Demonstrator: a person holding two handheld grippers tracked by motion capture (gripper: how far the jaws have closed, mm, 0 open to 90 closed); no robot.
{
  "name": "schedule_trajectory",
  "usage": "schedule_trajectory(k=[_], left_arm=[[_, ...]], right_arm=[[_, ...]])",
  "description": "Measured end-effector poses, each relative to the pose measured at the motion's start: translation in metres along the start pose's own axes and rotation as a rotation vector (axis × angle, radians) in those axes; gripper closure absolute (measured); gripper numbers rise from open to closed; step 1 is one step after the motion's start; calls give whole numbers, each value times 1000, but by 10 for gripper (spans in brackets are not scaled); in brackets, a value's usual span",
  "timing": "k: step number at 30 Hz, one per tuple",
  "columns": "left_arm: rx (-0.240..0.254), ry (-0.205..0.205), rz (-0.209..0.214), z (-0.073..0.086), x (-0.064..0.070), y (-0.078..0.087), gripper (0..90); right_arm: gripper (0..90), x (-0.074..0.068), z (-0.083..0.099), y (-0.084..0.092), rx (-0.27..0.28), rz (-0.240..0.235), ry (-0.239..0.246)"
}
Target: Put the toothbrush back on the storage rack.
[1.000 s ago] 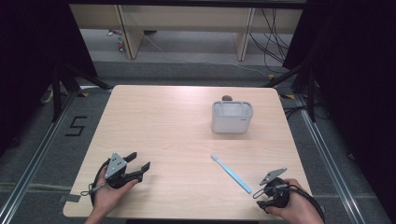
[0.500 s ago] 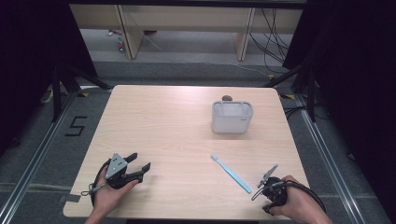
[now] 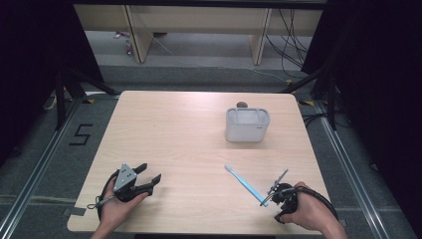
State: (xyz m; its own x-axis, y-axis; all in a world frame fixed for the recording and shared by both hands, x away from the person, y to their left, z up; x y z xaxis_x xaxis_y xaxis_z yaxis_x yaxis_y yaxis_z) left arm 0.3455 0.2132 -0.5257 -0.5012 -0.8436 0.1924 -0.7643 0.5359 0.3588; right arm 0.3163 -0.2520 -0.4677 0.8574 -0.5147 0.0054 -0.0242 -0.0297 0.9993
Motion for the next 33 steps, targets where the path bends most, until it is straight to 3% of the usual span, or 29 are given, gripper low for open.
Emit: schedule_trajectory(k=[2,3,5,6,8,9,10,13,15,16,20,21,25,27,32,33], left_arm=[[1,0,-1,0,0,0,309],[2,1,0,0,0,0,309],[9,0,7,0,0,-1,309],[-2,-2,1,0,1,0,309],[-5,-7,1,0,1,0,309],[-5,-7,1,0,1,0,309],[-5,-5,1,0,1,0,309],[1,0,9,0,1,-1,308],[1,-1,8,0,1,-1,308],[1,-2,8,0,1,-1,308],[0,-1,7,0,1,-1,307],[-7,-2,1,0,1,0,307],[-5,-1,3,0,1,0,307],[-1,-4,5,0,1,-1,307],[2,-3,7,1,2,-1,307],[1,-3,8,1,2,-1,307]], right_arm=[[569,-1,-1,1,-2,-4,-11],[571,1,-3,1,5,6,13],[572,-1,-5,3,11,-3,-16],[572,2,-5,1,19,8,21],[573,3,-7,1,21,16,38],[574,0,-9,3,3,6,-22],[574,2,-10,4,10,11,-5],[577,3,-13,5,10,10,-10],[578,1,-15,5,7,12,-34],[578,5,-15,4,21,11,0],[579,5,-24,6,7,19,-22],[579,7,-25,5,24,18,2],[582,7,-33,7,10,23,-24],[583,10,-35,7,16,20,-1],[589,11,-43,9,12,23,1],[591,15,-43,7,28,25,33]])
Point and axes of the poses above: each handheld gripper's, and its own axes: y roughly backward along the jaws, z roughly out of its underside, x roughly to its right, the point moved 1 cm from there along -y, roughly forward along the jaws, and after that the axes turned 11 degrees about y, right-handed, at the moved point
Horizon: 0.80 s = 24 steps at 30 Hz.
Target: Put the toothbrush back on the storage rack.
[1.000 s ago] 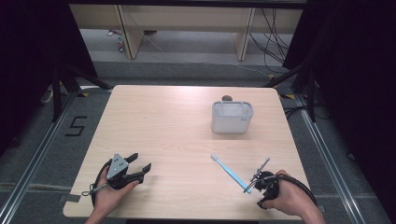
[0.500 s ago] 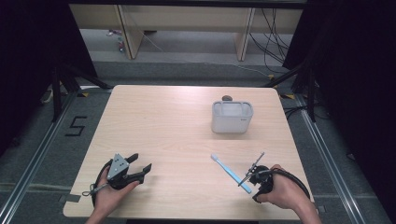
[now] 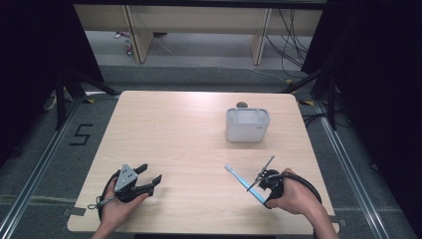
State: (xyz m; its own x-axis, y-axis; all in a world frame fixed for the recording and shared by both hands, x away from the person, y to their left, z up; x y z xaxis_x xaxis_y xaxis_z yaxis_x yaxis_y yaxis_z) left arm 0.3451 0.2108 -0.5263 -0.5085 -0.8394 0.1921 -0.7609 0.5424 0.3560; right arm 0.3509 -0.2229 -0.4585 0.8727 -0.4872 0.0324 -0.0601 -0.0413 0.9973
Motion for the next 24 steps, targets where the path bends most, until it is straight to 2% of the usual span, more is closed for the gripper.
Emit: schedule_trajectory(k=[1,2,4,5,8,10,13,15,18,20,24], left_arm=[[-1,0,0,0,0,0,307],[-2,-1,0,0,0,0,307],[-6,-2,-4,0,1,0,307],[-2,0,0,0,0,0,307],[-2,0,-1,0,0,0,307],[-2,-1,0,0,1,0,307],[-1,0,1,0,1,0,307],[-1,0,1,0,0,0,306],[-2,3,3,0,0,0,306],[-2,2,3,0,0,0,306],[-1,1,3,0,0,0,306]], right_arm=[[594,-2,-4,1,-17,4,-35],[596,-2,-6,1,-15,10,-38],[603,1,-8,0,-10,9,-20],[607,1,-11,2,-23,6,-21],[620,3,-15,2,-13,3,-15],[624,2,-19,3,-28,-2,-31],[626,4,-24,3,-23,3,-11],[628,4,-26,3,-28,4,-30],[630,5,-29,2,-32,0,-17],[636,6,-32,0,-27,-1,-34],[645,10,-39,-2,-24,-1,-16]])
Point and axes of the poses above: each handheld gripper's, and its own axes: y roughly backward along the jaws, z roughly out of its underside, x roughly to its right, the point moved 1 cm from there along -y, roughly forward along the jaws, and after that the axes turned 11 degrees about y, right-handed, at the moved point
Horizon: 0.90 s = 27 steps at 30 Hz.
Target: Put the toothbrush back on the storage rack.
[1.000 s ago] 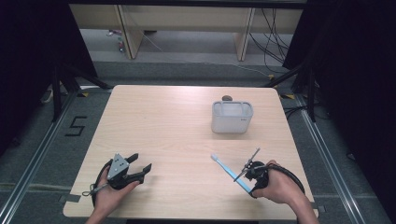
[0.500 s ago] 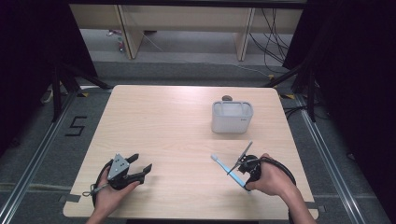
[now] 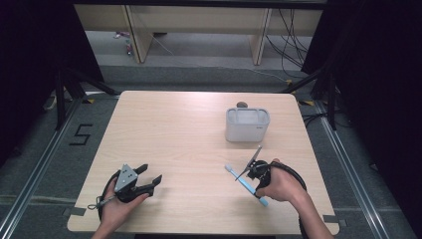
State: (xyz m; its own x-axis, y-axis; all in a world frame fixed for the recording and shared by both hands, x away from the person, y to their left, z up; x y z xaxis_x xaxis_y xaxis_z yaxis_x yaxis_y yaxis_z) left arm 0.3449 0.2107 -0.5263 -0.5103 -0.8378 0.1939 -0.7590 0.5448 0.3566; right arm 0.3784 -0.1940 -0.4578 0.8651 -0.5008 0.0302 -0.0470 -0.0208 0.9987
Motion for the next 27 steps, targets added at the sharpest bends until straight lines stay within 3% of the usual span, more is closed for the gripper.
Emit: schedule_trajectory(k=[2,4,10,11,12,15,18,20,21,25,26,27], left_arm=[[0,2,0,0,0,0,306],[1,1,0,0,0,0,305],[0,1,1,0,0,0,306],[-2,2,1,0,0,0,305],[-2,3,2,0,0,0,306],[-3,1,2,0,1,0,306],[-2,2,2,0,1,0,306],[-3,4,3,0,1,0,305],[-3,4,3,0,1,0,306],[-3,1,4,0,1,0,306],[-4,-2,5,0,1,0,306],[-4,-2,5,0,1,0,306]], right_arm=[[649,0,-3,-1,-2,-2,-19],[654,3,-5,-2,-14,0,1],[671,6,-11,-7,-10,-7,-27],[671,5,-12,-7,-15,-8,-50],[672,8,-12,-10,-10,-4,-28],[676,8,-17,-13,-8,1,-56],[676,8,-21,-16,-20,-2,-46],[676,6,-23,-16,-36,-17,-85],[676,8,-24,-18,-13,-5,-50],[679,9,-26,-20,-15,-26,-53],[680,6,-27,-20,-52,-30,-109],[681,8,-26,-22,-32,-18,-86]])
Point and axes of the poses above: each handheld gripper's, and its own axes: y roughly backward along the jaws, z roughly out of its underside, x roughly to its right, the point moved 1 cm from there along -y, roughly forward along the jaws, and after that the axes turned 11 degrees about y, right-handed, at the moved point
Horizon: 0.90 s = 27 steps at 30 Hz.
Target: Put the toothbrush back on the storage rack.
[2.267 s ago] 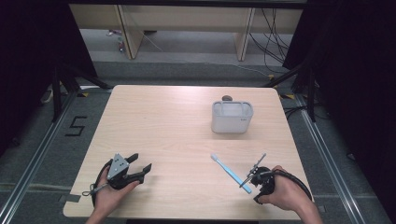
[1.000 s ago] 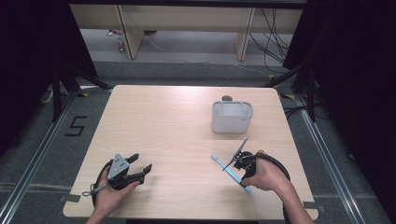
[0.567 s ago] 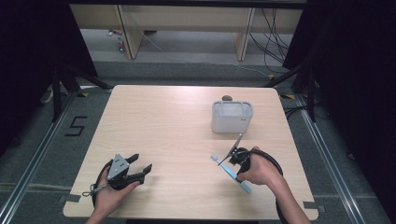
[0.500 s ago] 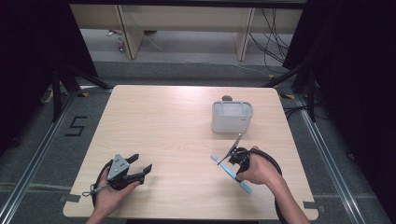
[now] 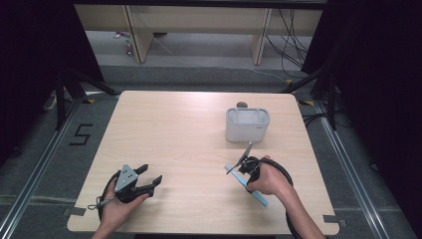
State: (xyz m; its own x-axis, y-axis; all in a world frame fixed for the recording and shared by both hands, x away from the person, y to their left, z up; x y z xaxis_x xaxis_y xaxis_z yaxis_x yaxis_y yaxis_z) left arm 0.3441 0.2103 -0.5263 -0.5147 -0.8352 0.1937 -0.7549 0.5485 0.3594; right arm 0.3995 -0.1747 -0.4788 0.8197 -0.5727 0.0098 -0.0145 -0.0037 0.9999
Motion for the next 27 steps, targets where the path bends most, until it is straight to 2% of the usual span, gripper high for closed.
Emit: schedule_trajectory(k=[3,5,6,8,9,10,11,12,13,16,17,20,22,23,26,27], left_arm=[[-2,-3,0,0,0,0,306],[-3,-3,0,0,0,0,306],[-4,-5,1,0,0,0,306],[-3,-4,1,0,0,0,306],[-3,-4,1,0,0,0,306],[-3,-4,1,0,0,0,306],[-3,-5,1,0,0,0,306],[-3,-5,1,0,0,0,306],[-3,-5,2,0,0,0,306],[-5,-5,2,0,1,0,306],[-5,-5,1,0,1,0,306],[-4,-6,2,0,1,0,306],[-4,-6,2,0,1,0,306],[-4,-7,2,0,1,0,306],[-4,-9,2,0,1,0,306],[-4,-7,1,0,1,0,307]], right_arm=[[686,1,-1,-1,2,-2,0],[690,3,-1,-3,12,-5,24],[696,0,-3,-2,-3,-16,-23],[704,-1,-4,-3,-3,-6,-41],[704,-1,-4,-3,-3,-6,-41],[712,2,-4,-5,5,-7,11],[718,0,-4,-6,11,-7,-5],[723,2,-5,-6,13,-7,22],[723,2,-5,-6,13,-7,22],[741,-4,-8,-4,-22,-11,-42],[762,-3,-8,-5,-13,-5,-49],[777,-3,-8,-6,-7,3,-40],[783,-1,-7,-7,1,15,-5],[786,-3,-7,-7,3,15,-22],[787,-3,-7,-6,-4,19,-2],[787,-4,-7,-6,-10,9,-24]])
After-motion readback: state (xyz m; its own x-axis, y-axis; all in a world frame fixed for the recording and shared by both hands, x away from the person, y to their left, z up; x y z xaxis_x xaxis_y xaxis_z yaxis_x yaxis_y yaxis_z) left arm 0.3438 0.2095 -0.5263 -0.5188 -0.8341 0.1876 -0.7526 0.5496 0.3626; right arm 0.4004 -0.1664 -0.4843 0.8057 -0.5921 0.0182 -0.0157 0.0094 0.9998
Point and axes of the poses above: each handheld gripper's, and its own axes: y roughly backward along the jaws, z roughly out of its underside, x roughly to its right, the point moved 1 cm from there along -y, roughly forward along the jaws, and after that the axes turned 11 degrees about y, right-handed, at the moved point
